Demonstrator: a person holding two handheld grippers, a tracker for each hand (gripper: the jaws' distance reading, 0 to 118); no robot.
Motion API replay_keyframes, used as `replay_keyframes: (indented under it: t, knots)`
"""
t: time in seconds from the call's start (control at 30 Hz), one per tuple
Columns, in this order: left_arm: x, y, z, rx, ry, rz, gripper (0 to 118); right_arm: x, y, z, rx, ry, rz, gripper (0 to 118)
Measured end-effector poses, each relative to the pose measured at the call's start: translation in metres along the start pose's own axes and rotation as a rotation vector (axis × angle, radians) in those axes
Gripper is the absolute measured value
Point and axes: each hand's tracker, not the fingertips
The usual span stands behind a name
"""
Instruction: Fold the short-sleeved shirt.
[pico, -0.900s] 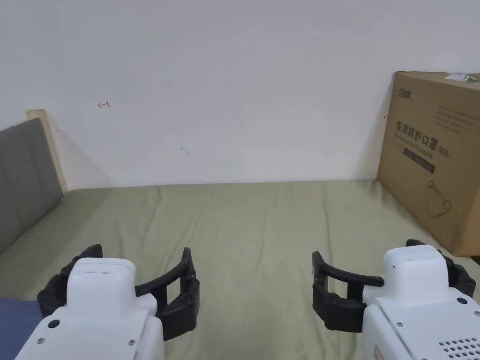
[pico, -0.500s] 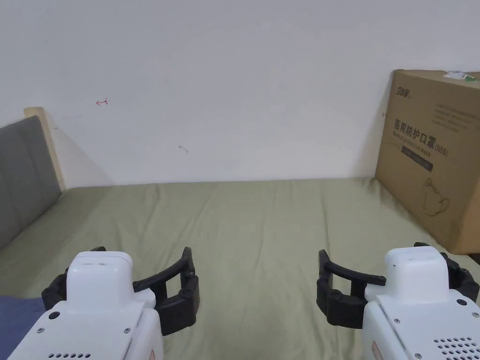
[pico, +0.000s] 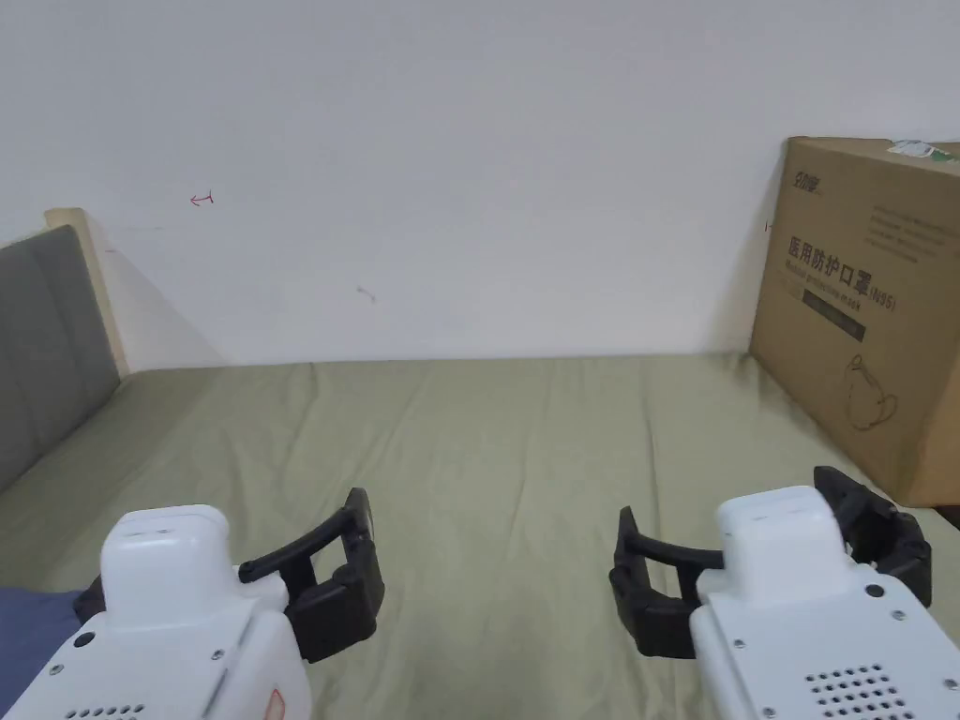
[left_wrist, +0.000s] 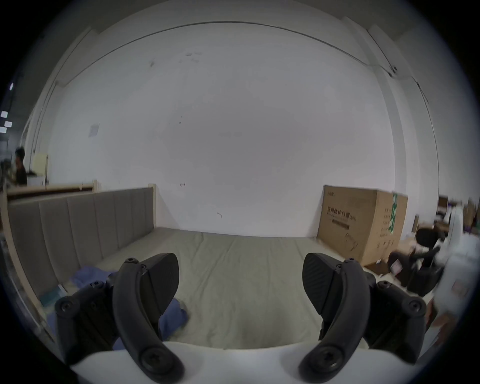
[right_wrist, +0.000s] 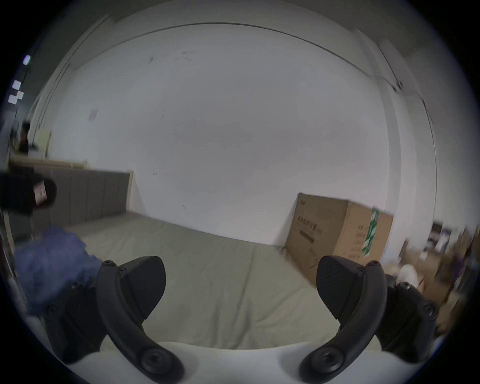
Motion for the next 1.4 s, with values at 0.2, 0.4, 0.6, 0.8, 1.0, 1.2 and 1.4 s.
replay_keyframes:
  t: [0.2, 0.4, 0.6, 0.8, 1.0, 1.2, 1.4]
  knots:
    - [-0.055, -0.042, -0.018, -0.078, -0.149, 0.735, 102, -0.053, -0.02, 0.003, 0.03, -0.054, 0.635, 116]
    - [-0.076, -0.084, -0.026, -0.13, -0.119, 1.006, 102, -0.073, -0.035, 0.009, -0.006, 0.056, 0.801, 116]
    - [-0.056, -0.042, -0.028, -0.141, -0.089, 0.618, 102, -0.048, -0.019, -0.006, -0.069, 0.071, 0.357, 116]
    - [0.009, -0.012, -0.01, -0.031, 0.0, -0.123, 102, 0.002, -0.027, -0.016, -0.068, 0.103, -0.176, 116]
    - [0.029, -0.015, 0.001, 0.037, -0.017, -0.282, 102, 0.003, -0.035, -0.008, -0.054, 0.077, -0.222, 116]
    - [0.015, -0.012, -0.004, -0.003, -0.051, -0.173, 102, 0.003, -0.027, -0.006, -0.037, 0.047, -0.199, 116]
    - [0.013, -0.013, -0.002, 0.003, -0.001, -0.19, 58, 0.008, -0.021, -0.005, -0.105, 0.069, -0.269, 98]
